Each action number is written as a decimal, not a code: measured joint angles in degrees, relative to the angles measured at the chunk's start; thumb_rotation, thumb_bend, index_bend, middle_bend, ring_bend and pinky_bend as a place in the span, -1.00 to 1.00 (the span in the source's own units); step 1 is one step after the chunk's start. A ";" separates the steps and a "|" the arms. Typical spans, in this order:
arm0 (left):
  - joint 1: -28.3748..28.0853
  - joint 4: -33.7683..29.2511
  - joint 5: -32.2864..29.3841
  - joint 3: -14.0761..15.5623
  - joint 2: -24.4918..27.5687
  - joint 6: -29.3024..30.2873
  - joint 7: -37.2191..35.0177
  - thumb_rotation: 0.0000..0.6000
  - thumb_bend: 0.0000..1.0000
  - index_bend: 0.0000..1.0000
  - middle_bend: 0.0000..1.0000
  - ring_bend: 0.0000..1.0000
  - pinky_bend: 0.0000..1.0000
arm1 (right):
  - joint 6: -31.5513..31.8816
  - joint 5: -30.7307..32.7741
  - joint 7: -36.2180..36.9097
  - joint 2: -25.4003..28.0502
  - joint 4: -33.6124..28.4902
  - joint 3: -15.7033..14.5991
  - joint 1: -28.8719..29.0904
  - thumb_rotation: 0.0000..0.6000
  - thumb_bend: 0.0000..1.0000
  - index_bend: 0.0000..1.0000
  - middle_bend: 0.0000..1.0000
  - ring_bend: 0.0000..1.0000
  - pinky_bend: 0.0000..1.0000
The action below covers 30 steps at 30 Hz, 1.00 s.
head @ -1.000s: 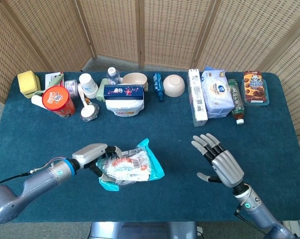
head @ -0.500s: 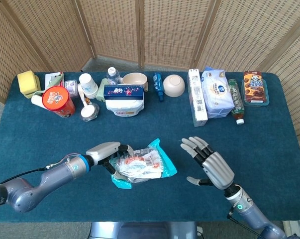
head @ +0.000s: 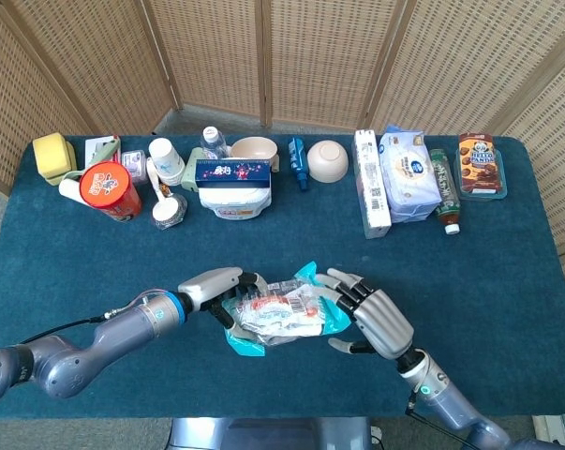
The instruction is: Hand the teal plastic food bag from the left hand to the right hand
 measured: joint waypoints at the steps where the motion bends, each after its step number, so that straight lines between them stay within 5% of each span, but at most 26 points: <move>1: -0.17 -0.04 -0.33 0.08 -0.07 0.15 0.16 1.00 -0.75 0.27 0.35 0.35 0.26 | 0.06 0.13 -0.62 -0.47 0.03 0.12 0.03 1.00 0.20 0.21 0.14 -0.06 0.17; 3: -0.50 -0.09 -1.05 0.25 -0.22 0.51 0.51 1.00 -0.75 0.27 0.35 0.35 0.27 | 0.26 0.35 -1.39 -1.33 0.07 0.28 0.04 1.00 0.62 0.48 0.37 0.21 0.43; 5: -0.66 -0.09 -1.55 0.33 -0.34 0.94 0.72 1.00 -0.75 0.27 0.35 0.35 0.27 | 0.81 0.47 -1.59 -2.16 0.15 0.42 0.01 1.00 0.81 0.59 0.49 0.34 0.55; 11: -0.80 -0.14 -2.59 0.77 -0.36 2.20 1.59 1.00 -0.77 0.16 0.24 0.23 0.23 | 3.04 -0.15 -0.16 -3.39 0.90 0.12 -0.15 1.00 0.97 0.65 0.58 0.42 0.65; 13: -0.69 -0.28 -2.76 0.79 -0.37 2.64 1.68 1.00 -0.82 -0.10 -0.06 -0.09 0.06 | 3.38 -0.13 0.14 -3.50 0.96 0.04 -0.16 1.00 0.98 0.65 0.58 0.42 0.65; 15: -0.41 -0.59 -2.58 0.74 -0.39 3.16 1.79 1.00 -0.88 -0.56 -0.62 -0.65 -0.36 | 3.61 -0.14 0.08 -3.47 0.78 0.04 -0.15 1.00 0.98 0.66 0.58 0.42 0.65; 18: 0.20 -1.02 -1.60 0.66 -0.47 3.94 2.02 1.00 -0.97 -0.97 -1.00 -1.00 -0.85 | 3.99 -0.11 -0.20 -3.35 0.43 0.08 -0.17 1.00 0.99 0.66 0.58 0.42 0.65; 21: 0.87 -1.13 -0.17 0.65 -0.53 4.60 2.42 1.00 -1.00 -1.00 -1.00 -1.00 -1.00 | 4.36 0.13 -0.31 -3.16 0.11 0.17 -0.24 1.00 0.99 0.66 0.58 0.42 0.65; 30: 3.95 -2.01 3.16 0.07 -0.12 8.64 2.93 1.00 -1.00 -1.00 -1.00 -1.00 -1.00 | 4.96 0.90 0.41 -3.01 0.27 0.20 -0.34 1.00 0.99 0.66 0.58 0.42 0.65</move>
